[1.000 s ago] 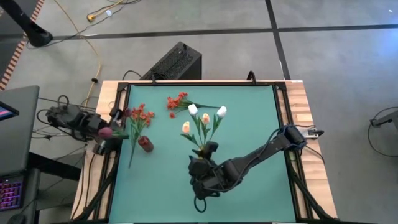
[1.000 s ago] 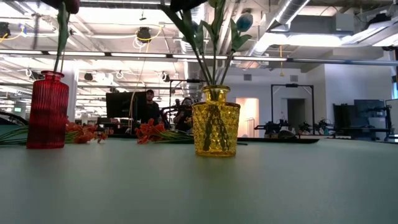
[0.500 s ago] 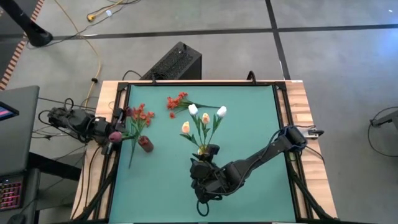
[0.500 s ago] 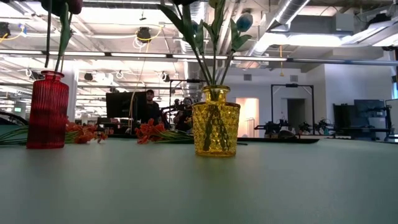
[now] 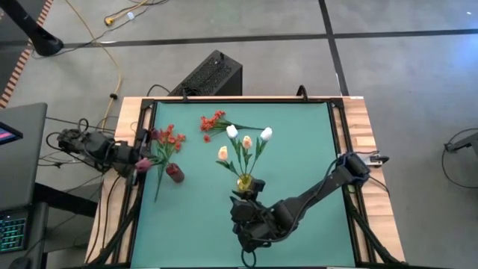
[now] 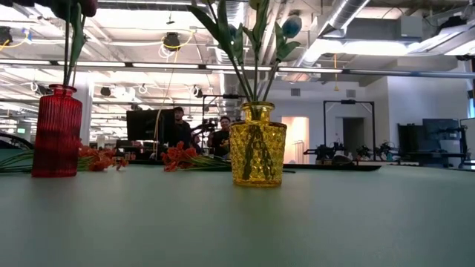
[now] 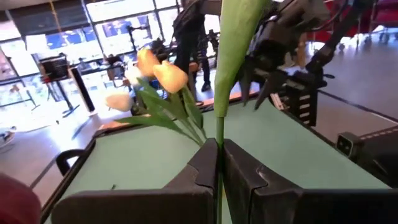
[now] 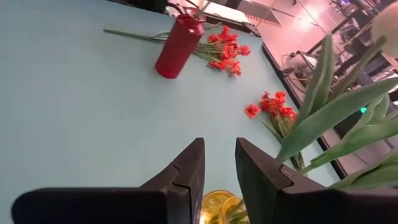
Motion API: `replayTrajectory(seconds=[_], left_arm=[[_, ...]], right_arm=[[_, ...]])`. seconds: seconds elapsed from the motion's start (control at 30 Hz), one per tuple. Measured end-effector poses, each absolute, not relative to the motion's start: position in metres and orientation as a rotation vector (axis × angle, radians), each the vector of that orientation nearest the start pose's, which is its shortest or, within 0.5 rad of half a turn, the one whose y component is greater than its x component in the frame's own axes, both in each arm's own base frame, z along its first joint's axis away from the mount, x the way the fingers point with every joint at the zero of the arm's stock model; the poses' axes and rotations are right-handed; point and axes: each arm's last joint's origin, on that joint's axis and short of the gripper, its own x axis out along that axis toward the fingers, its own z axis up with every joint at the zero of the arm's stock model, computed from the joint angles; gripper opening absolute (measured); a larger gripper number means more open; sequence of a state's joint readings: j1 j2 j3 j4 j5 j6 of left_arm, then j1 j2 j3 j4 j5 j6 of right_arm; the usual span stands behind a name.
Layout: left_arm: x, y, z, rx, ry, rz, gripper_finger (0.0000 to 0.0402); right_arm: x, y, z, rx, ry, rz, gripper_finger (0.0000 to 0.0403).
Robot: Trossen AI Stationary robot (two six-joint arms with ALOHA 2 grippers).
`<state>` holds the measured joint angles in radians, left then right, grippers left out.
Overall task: Sort flowers into vase by color
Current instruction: Put the red flower into the red vase
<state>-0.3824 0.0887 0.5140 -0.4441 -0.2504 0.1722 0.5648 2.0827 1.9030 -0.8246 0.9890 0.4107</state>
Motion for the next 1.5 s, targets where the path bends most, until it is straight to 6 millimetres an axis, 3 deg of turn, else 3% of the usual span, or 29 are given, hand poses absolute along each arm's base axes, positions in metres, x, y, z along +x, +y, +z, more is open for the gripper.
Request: replayTrajectory(seconds=[0.4,0.77,0.97,1.33,1.5], left_arm=[[0.051,-0.012,0.275,0.127,0.054,-0.108,0.0000],[0.068,-0.015,0.245,-0.010,0.089,0.037,0.0000],[0.069,-0.013,0.241,-0.109,0.106,0.114,0.0002],[0.060,-0.012,0.249,-0.271,0.175,0.049,0.0082],[0.055,-0.013,0.255,-0.368,0.214,-0.062,0.0111]], right_arm=[[0.384,0.228,0.278,-0.323,0.610,-0.496,0.0115],[0.377,0.228,0.286,-0.284,0.599,-0.506,0.0100],[0.373,0.232,0.289,-0.278,0.592,-0.491,0.0097],[0.370,0.227,0.291,-0.284,0.609,-0.508,0.0097],[0.359,0.210,0.296,-0.285,0.684,-0.565,0.0097]])
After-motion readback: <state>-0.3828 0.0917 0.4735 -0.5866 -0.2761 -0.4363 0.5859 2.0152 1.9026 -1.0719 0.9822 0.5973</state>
